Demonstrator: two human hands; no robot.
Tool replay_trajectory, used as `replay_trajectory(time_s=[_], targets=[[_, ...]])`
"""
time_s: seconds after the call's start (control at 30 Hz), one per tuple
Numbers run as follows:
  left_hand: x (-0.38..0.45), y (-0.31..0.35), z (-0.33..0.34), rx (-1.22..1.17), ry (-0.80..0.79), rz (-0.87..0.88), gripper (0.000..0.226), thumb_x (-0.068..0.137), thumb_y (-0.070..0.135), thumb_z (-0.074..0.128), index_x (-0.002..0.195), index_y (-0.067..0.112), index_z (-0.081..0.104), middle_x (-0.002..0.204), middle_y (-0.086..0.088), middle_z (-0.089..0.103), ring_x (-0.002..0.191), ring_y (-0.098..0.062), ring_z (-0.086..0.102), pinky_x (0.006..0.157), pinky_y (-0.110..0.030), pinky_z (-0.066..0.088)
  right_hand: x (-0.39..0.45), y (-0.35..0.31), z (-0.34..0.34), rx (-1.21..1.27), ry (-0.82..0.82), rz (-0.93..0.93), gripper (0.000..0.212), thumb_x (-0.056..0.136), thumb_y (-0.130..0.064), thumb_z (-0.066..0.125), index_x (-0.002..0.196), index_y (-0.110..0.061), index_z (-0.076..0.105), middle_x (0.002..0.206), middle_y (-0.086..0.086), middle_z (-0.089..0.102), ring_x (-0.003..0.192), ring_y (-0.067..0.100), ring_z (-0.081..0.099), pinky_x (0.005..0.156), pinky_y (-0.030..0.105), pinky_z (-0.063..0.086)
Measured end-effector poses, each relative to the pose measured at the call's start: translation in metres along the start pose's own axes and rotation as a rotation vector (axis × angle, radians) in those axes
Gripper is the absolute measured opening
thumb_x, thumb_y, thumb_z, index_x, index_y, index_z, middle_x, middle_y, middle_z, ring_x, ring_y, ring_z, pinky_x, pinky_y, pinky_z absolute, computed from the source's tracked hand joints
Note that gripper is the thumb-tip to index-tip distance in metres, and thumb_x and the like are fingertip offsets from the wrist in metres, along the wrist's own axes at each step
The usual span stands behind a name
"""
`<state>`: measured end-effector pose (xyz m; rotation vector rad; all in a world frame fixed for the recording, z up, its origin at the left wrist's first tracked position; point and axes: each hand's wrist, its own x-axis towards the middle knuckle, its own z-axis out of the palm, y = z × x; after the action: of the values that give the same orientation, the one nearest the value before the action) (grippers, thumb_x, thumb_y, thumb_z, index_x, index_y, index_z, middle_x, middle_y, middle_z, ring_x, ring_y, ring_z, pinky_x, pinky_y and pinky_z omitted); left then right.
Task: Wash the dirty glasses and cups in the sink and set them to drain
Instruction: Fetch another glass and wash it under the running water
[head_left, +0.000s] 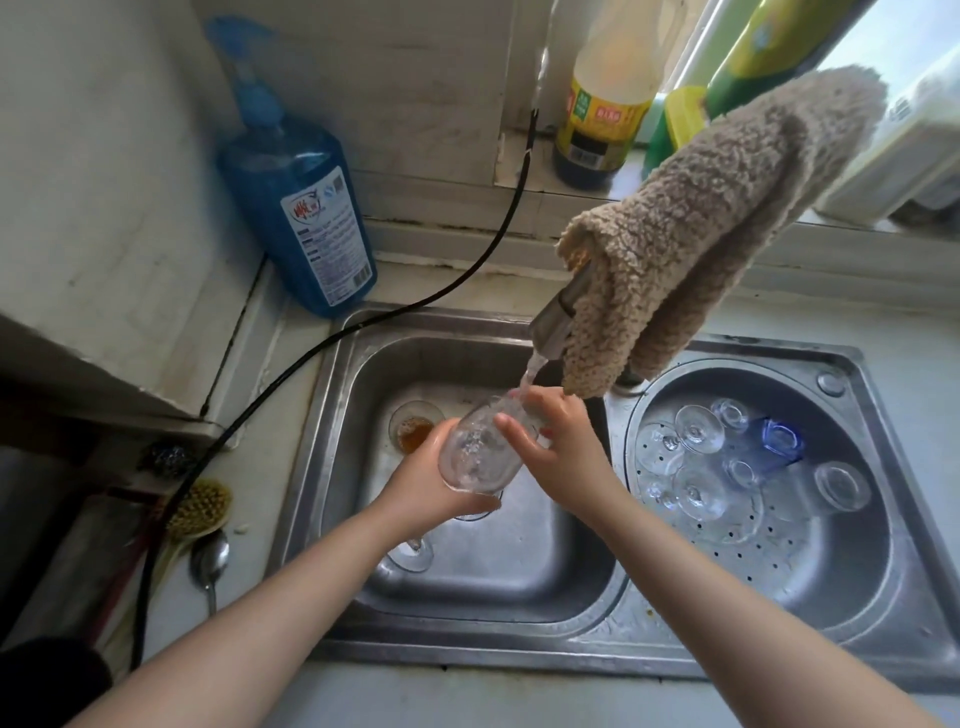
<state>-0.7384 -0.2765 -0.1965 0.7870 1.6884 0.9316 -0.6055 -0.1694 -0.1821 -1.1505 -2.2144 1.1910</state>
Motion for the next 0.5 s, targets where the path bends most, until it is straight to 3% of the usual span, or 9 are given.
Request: replay_trajectory(time_s=[0.03, 0.07, 0.1, 0.17, 0.23, 0.37, 0.5], targets=[[-0.001, 0.0, 0.0, -0.012, -0.016, -0.015, 0.081, 0.06, 0.013, 0.09, 0.125, 0.03, 0.045, 0.114, 0.011, 0.061, 0.104, -0.005, 0.06, 0.067, -0.011, 0.051, 0.0, 0.003, 0.004, 0.079, -0.083, 0.095, 0.049, 0.084, -0.052, 0.059, 0.117, -0.016, 0.061, 0.109, -0.002, 0.058, 0.101, -0.006, 0.05, 0.087, 0.009, 0.043], [-0.002, 0.0, 0.0, -0.025, -0.038, -0.031, 0.082, 0.06, 0.013, 0.09, 0.128, 0.028, 0.045, 0.116, 0.008, 0.061, 0.103, -0.007, 0.061, 0.065, -0.013, 0.052, -0.001, 0.003, 0.007, 0.183, -0.172, 0.191, 0.053, 0.085, -0.055, 0.055, 0.123, -0.018, 0.056, 0.117, 0.0, 0.057, 0.109, 0.003, 0.053, 0.095, 0.022, 0.048], [-0.002, 0.001, 0.0, -0.039, -0.063, -0.048, 0.082, 0.061, 0.014, 0.089, 0.129, 0.027, 0.045, 0.117, 0.005, 0.061, 0.103, -0.009, 0.061, 0.064, -0.014, 0.052, -0.001, 0.004, 0.011, 0.276, -0.236, 0.266, 0.051, 0.088, -0.055, 0.051, 0.125, -0.02, 0.053, 0.12, 0.001, 0.057, 0.112, 0.011, 0.055, 0.098, 0.036, 0.049], [-0.003, 0.004, -0.003, -0.013, -0.113, -0.083, 0.078, 0.064, 0.022, 0.088, 0.128, 0.027, 0.045, 0.116, 0.004, 0.061, 0.102, -0.012, 0.062, 0.061, -0.015, 0.051, -0.001, 0.001, 0.014, 0.403, -0.259, 0.385, 0.04, 0.092, -0.051, 0.047, 0.122, -0.025, 0.052, 0.119, 0.0, 0.059, 0.112, 0.017, 0.057, 0.098, 0.047, 0.049], [-0.002, 0.009, -0.006, 0.062, -0.163, -0.124, 0.068, 0.067, 0.031, 0.085, 0.123, 0.029, 0.047, 0.112, 0.005, 0.061, 0.095, -0.012, 0.063, 0.057, -0.016, 0.049, 0.001, -0.001, 0.013, 0.514, -0.244, 0.529, 0.039, 0.093, -0.053, 0.046, 0.12, -0.026, 0.053, 0.119, 0.001, 0.059, 0.11, 0.02, 0.059, 0.096, 0.049, 0.05], [0.002, 0.022, -0.009, 0.13, -0.312, -0.324, 0.046, 0.071, 0.047, 0.079, 0.105, 0.029, 0.054, 0.098, 0.0, 0.066, 0.075, -0.014, 0.067, 0.062, -0.024, 0.054, 0.0, 0.008, 0.012, 0.583, -0.314, 0.817, 0.072, 0.083, -0.072, 0.045, 0.137, -0.025, 0.043, 0.134, 0.011, 0.052, 0.112, 0.03, 0.058, 0.085, 0.043, 0.055], [0.004, 0.027, -0.002, 0.125, -0.403, -0.518, 0.062, 0.068, 0.06, 0.075, 0.11, 0.018, 0.062, 0.09, -0.004, 0.067, 0.066, -0.012, 0.063, 0.06, -0.023, 0.052, -0.009, 0.008, 0.013, 0.551, -0.331, 0.947, 0.073, 0.086, -0.072, 0.037, 0.139, -0.021, 0.039, 0.129, 0.014, 0.055, 0.106, 0.031, 0.061, 0.07, 0.034, 0.056]])
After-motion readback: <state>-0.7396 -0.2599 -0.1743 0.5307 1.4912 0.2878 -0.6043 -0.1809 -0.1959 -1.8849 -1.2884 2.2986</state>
